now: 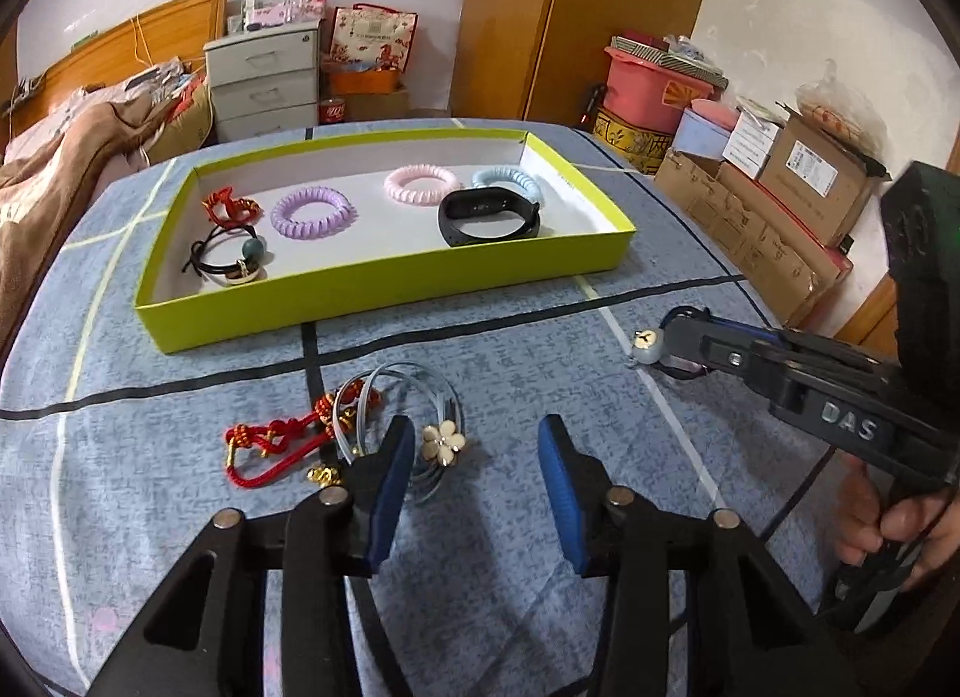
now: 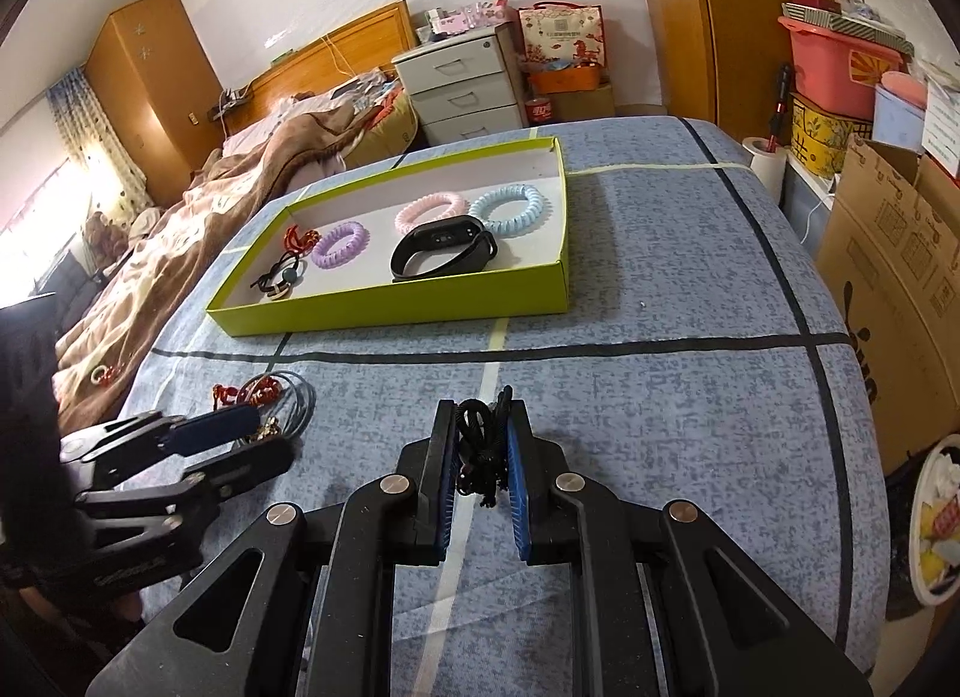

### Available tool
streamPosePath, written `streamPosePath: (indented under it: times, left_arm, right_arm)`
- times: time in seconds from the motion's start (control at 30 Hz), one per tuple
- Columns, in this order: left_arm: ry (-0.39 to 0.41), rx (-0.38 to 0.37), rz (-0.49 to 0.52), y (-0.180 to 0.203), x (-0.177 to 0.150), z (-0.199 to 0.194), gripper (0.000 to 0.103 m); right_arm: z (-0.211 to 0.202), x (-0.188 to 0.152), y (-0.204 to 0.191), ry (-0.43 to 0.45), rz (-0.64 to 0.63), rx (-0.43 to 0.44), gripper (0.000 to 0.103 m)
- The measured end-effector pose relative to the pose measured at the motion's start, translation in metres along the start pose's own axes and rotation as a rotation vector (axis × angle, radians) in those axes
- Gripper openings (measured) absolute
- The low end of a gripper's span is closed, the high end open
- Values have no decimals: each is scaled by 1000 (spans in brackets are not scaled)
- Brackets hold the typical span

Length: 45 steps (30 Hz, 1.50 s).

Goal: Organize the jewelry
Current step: 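Grasp the grey flower-charm hair tie with the left tool while the right tool grasps the beaded black tie, then carry both held ties into the green box and open both tools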

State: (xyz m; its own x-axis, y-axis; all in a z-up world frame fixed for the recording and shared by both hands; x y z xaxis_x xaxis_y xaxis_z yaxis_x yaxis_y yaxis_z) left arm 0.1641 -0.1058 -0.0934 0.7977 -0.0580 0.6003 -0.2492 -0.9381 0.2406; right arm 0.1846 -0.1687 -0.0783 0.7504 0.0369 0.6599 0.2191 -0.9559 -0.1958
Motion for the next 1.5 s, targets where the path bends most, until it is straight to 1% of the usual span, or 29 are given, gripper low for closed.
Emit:
streamPosePath:
  times: [0.03, 0.07, 0.13, 0.33, 0.43, 0.67, 0.8, 1.17, 1.5]
  left_arm:
    - [-11, 16, 1, -2, -1, 4, 43]
    - [-23, 23, -1, -3, -3, 6, 39]
    - [-29, 15, -5, -2, -4, 8, 37]
    - [-33, 38, -3, -5, -6, 9, 26]
    - [-31, 46, -9, -7, -6, 9, 18]
    - [-24, 35, -25, -11, -5, 6, 17]
    - [-3, 38, -28, -12, -2, 0, 17]
    - [46, 6, -51, -13, 7, -21, 17]
    - [100, 19, -72, -27, 25, -40, 17]
  right_arm:
    - [0, 0, 0, 2, 1, 1, 16]
    - [-1, 0, 0, 4, 2, 3, 16]
    - [-1, 0, 1, 5, 4, 9, 16]
    - [-1, -1, 1, 2, 4, 8, 16]
    - [-1, -1, 0, 1, 4, 8, 16]
    - [0, -2, 0, -1, 3, 2, 16]
    - [-1, -3, 0, -1, 6, 0, 16]
    - [-7, -3, 0, 7, 6, -14, 16]
    - [-15, 8, -3, 35, 17, -8, 16]
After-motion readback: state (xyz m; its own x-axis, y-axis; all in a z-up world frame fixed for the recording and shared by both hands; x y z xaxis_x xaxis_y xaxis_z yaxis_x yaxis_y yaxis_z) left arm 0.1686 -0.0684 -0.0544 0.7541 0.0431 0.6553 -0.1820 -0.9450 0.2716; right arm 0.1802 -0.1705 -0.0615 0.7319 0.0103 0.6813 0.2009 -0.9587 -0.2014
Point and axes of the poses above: each gripper's, at about its wrist camera, not at the fingertips, and z roughly the way its jaws point, y to its right, x to its top, the point moved 10 cm from there along z, roughly the way its jaws point, and after that the axes turned 7 degrees about -z, right-handed, at the moved point
